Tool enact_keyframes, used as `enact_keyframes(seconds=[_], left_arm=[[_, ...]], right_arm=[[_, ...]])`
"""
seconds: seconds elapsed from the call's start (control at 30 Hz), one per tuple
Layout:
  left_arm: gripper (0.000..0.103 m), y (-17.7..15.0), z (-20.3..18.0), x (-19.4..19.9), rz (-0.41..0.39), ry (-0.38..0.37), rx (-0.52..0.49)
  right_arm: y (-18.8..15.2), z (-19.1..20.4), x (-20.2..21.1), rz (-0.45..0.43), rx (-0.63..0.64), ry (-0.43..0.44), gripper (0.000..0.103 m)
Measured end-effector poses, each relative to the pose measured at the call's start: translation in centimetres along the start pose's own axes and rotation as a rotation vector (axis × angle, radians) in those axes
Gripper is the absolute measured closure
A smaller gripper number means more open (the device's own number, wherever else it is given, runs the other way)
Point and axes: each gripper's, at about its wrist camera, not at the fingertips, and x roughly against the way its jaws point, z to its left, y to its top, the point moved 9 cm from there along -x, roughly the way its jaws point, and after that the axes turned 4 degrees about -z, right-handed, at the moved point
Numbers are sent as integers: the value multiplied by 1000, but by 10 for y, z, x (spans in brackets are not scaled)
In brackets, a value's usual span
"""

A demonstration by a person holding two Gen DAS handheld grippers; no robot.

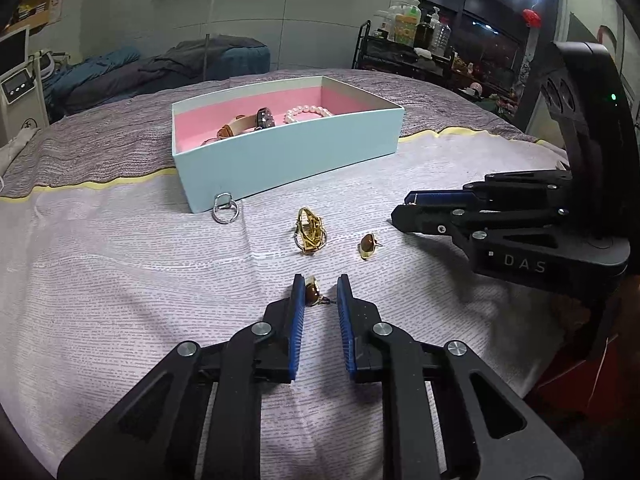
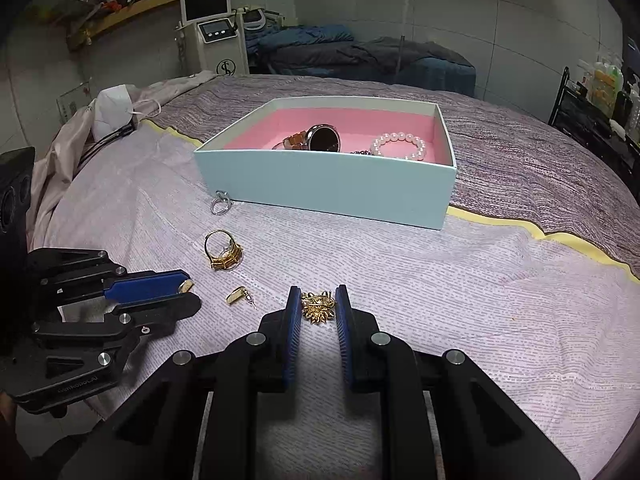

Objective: Organize jewelry
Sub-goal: 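Carry the earring with the left gripper while the right gripper carries the brooch over the box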

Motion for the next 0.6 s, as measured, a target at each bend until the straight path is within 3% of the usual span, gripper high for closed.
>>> enact_keyframes(seconds=[0.17, 0.33, 0.6], left_arm=[[83, 0, 2, -1, -2, -12, 43], [92, -1, 4, 2, -19, 7, 68], [92, 6, 9, 11, -49, 2, 108]], right_arm=[[0, 1, 1, -1, -1, -2, 86], [-1, 1, 1, -1, -2, -1, 86], [-1, 1, 5, -9, -11, 10, 86]])
